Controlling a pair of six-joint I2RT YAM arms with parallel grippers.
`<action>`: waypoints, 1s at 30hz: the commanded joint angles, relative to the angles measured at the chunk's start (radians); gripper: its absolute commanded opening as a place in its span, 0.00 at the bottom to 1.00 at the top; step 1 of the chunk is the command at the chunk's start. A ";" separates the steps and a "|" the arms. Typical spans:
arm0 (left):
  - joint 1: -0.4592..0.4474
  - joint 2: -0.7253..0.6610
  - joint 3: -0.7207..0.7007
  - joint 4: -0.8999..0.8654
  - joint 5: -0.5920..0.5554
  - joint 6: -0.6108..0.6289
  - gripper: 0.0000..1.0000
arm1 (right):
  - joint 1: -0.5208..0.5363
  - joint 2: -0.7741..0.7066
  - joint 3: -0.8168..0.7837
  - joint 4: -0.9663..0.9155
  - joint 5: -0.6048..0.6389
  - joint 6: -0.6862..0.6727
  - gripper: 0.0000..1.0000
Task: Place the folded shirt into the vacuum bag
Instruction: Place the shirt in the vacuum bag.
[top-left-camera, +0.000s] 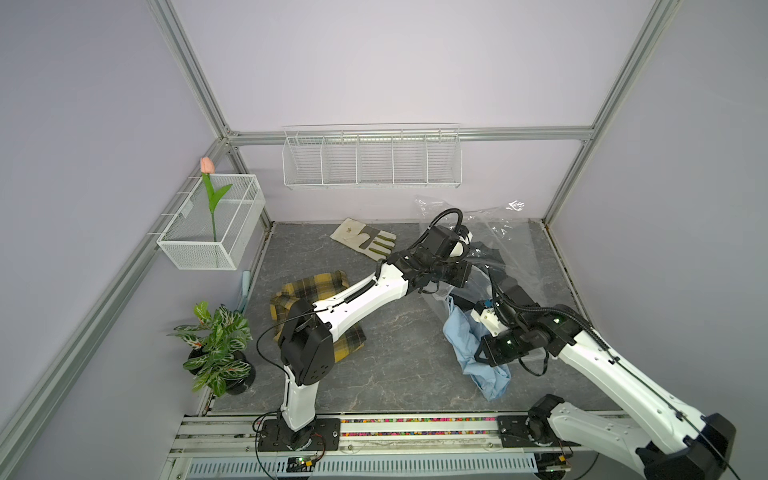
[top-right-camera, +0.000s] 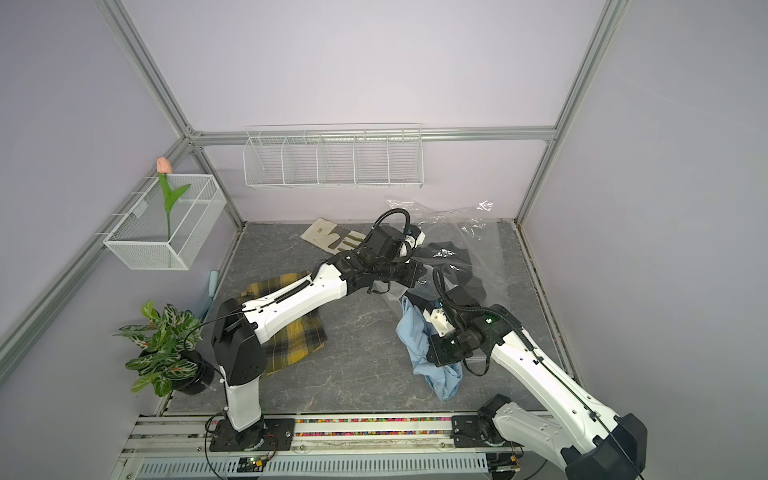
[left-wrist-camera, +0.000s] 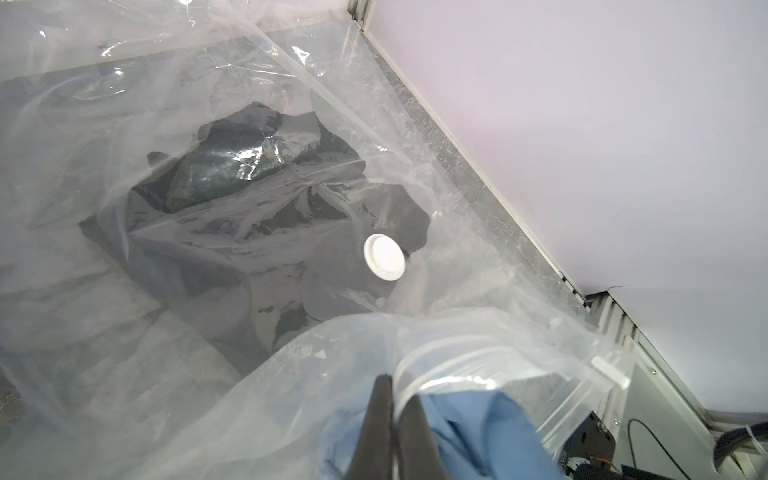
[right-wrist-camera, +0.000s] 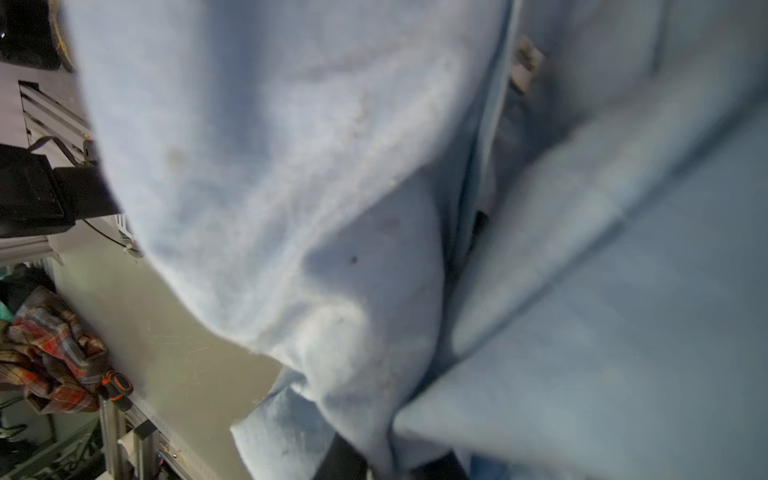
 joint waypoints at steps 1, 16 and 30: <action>0.000 -0.114 -0.002 0.086 0.044 0.014 0.00 | -0.058 -0.007 -0.063 0.046 -0.054 0.006 0.07; -0.069 -0.273 -0.225 0.141 0.024 0.037 0.00 | -0.170 0.001 0.147 -0.024 0.060 -0.001 0.07; -0.087 -0.330 -0.270 0.155 -0.004 0.039 0.00 | -0.139 0.204 0.281 0.138 0.266 -0.214 0.07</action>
